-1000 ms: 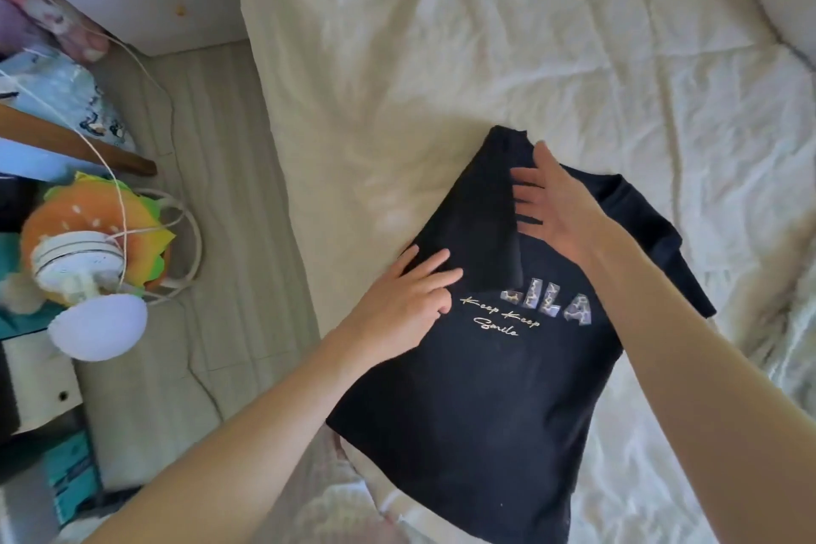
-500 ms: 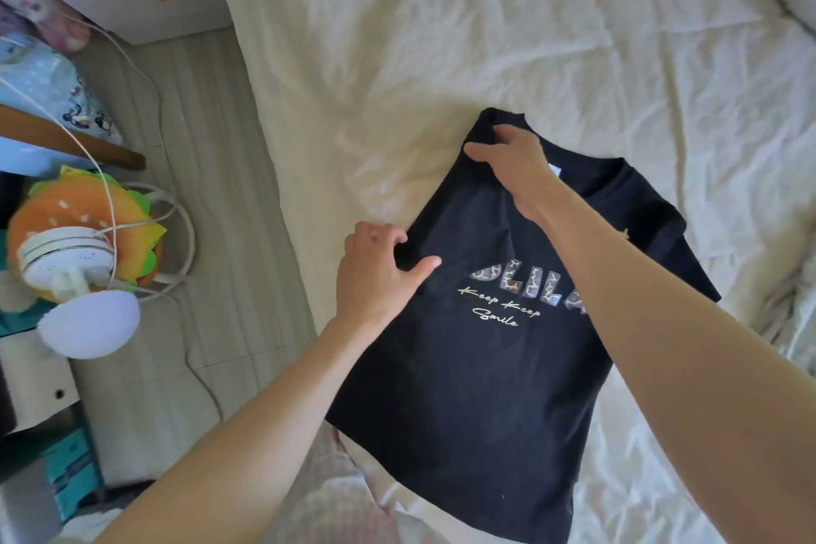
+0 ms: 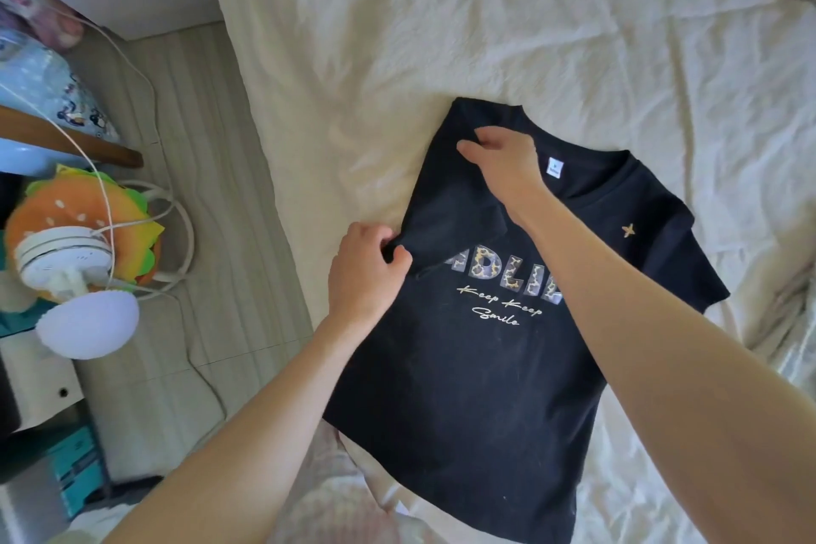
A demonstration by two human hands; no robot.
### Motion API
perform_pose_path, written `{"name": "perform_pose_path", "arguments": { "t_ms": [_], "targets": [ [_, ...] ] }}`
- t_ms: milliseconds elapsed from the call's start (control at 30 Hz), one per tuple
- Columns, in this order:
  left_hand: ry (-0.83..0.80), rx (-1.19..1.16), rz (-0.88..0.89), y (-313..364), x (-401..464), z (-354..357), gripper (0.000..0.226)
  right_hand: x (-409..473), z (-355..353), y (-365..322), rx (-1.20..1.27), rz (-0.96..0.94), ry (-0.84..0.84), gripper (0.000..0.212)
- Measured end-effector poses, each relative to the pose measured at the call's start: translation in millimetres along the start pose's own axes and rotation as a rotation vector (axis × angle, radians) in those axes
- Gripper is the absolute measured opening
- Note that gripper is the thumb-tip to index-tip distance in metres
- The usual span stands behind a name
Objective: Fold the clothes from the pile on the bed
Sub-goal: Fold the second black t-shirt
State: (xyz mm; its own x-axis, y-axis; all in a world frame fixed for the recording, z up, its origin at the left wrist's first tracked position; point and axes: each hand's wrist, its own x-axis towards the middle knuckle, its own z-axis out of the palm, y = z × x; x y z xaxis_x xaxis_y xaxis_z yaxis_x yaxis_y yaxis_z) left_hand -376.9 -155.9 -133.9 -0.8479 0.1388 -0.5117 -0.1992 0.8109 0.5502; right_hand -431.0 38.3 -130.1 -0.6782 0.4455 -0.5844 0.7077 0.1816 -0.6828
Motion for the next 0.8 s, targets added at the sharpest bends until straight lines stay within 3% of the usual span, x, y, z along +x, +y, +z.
{"name": "perform_pose_path", "arguments": {
  "t_ms": [100,233,333,400,500,600,800],
  "targets": [
    [-0.081,-0.143,-0.135,-11,12,-17,0.011,-3,3,-2,-0.098,-0.096,0.054,0.035],
    [-0.074,0.060,0.068,-13,6,-25,0.028,-36,8,18,-0.277,-0.292,0.191,0.039],
    [0.061,0.340,0.403,-6,-8,-18,0.041,-59,9,45,-0.153,-0.063,0.171,0.047],
    [0.050,0.528,0.555,-1,-13,-11,0.048,-65,8,61,-0.021,0.144,0.099,0.047],
    [-0.150,0.743,0.561,0,-15,4,0.054,-64,4,70,0.120,0.249,0.060,0.030],
    [-0.136,0.714,0.556,13,-14,9,0.058,-67,-7,71,0.229,0.244,0.112,0.018],
    [-0.213,0.782,0.647,53,3,38,0.061,-107,-71,113,0.297,0.287,0.477,0.008]
  ]
}}
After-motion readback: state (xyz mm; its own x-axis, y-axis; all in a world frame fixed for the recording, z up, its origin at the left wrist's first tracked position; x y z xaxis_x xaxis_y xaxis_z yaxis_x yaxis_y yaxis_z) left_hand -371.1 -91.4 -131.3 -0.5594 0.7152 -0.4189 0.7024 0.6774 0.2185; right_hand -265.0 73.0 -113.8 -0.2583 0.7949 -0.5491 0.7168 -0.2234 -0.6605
